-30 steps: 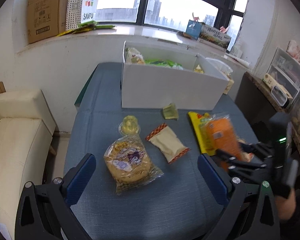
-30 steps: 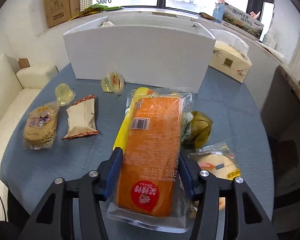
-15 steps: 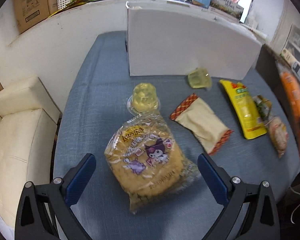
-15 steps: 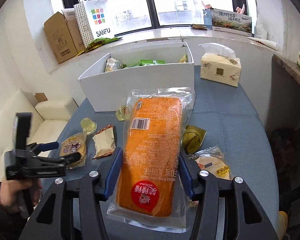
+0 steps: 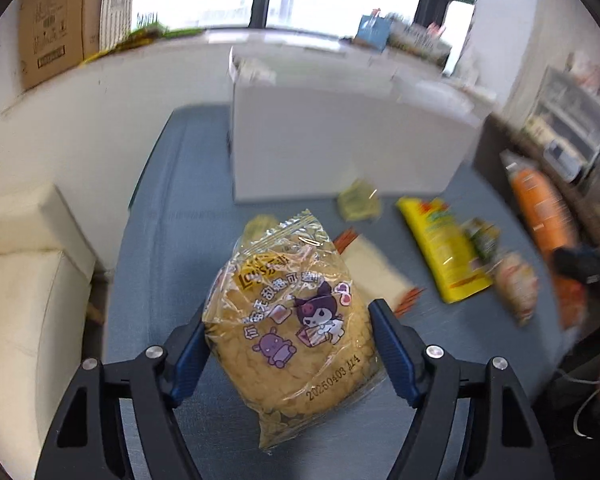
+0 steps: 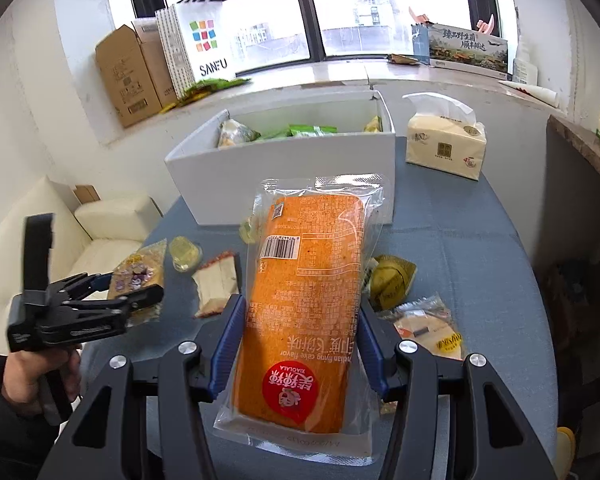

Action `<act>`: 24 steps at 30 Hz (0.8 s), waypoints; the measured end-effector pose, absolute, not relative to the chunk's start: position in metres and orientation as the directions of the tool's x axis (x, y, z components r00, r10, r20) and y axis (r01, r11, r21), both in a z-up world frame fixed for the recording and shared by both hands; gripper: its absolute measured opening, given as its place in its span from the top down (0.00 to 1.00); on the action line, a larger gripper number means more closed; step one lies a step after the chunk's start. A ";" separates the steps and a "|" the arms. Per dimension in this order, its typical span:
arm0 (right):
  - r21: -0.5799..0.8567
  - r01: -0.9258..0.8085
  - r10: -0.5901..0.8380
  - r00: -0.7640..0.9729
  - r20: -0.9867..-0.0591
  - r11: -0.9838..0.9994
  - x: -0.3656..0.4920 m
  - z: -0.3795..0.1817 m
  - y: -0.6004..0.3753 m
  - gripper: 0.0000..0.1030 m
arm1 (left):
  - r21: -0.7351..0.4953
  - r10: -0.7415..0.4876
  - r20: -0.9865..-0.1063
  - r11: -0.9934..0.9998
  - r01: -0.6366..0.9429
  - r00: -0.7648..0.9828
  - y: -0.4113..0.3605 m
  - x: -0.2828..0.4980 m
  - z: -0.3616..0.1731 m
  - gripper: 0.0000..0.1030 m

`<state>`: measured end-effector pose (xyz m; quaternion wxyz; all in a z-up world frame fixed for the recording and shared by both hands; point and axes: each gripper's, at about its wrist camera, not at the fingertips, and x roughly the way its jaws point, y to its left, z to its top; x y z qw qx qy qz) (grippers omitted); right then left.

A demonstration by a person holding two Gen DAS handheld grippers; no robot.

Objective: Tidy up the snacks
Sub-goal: 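Grasp the orange bread packet with the right tool while the left grasps the round cake packet, then carry both packets over the white box and open both tools to drop them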

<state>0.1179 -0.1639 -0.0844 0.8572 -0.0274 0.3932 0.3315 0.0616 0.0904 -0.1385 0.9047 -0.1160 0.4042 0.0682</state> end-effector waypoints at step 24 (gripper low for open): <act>0.301 -0.622 0.633 0.423 -0.648 0.723 0.331 -0.015 -0.061 0.44 | -0.129 0.034 -0.629 0.981 -0.148 0.777 0.122 0.267 -0.022 0.23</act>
